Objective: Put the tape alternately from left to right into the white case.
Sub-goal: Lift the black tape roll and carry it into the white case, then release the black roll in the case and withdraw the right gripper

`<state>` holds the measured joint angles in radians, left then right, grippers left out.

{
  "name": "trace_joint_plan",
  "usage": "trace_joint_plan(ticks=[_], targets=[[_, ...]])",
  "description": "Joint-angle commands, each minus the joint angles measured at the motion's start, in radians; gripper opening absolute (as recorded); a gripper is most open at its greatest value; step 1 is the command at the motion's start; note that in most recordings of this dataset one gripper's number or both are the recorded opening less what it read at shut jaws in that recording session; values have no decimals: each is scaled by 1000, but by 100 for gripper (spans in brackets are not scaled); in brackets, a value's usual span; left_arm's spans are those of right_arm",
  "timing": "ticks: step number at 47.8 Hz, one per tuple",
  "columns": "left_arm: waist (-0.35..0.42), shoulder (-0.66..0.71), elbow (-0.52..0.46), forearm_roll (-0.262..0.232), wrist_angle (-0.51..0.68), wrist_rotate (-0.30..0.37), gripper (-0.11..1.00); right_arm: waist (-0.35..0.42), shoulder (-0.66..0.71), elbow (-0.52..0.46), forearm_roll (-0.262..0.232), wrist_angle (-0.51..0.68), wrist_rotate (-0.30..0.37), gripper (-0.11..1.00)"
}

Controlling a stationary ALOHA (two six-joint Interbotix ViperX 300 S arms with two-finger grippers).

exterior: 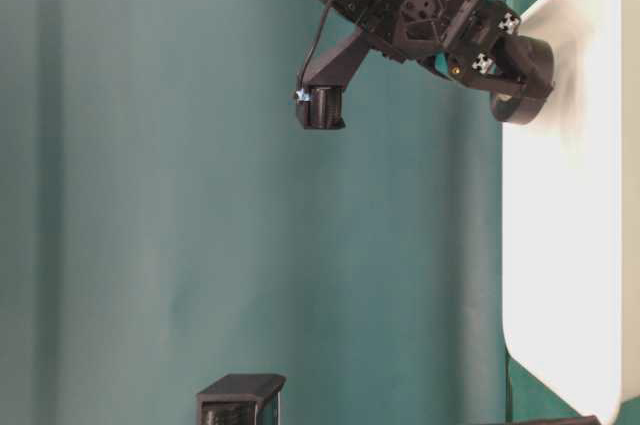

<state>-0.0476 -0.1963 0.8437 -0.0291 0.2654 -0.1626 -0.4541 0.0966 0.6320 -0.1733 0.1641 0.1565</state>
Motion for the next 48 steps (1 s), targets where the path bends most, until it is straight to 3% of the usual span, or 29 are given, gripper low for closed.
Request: trace_joint_plan(ticks=[1, 17, 26, 29, 33, 48], targets=[[2, -15, -25, 2, -3, -2, 69, 0, -12, -9, -3, -11, -2, 30], [2, -15, -23, 2, -5, -2, 69, -2, -12, -12, -2, -25, 3, 30], [2, -15, -25, 2, -3, -2, 69, -2, -12, -12, -2, -44, 5, 80], [2, -15, -25, 2, -3, -2, 69, 0, -12, -12, -2, -51, 6, 91], [2, -15, -23, 2, -3, -2, 69, 0, -12, -11, -2, -51, 6, 86], [2, -15, -25, 2, -3, -2, 69, -2, -12, -11, -2, -51, 6, 86]])
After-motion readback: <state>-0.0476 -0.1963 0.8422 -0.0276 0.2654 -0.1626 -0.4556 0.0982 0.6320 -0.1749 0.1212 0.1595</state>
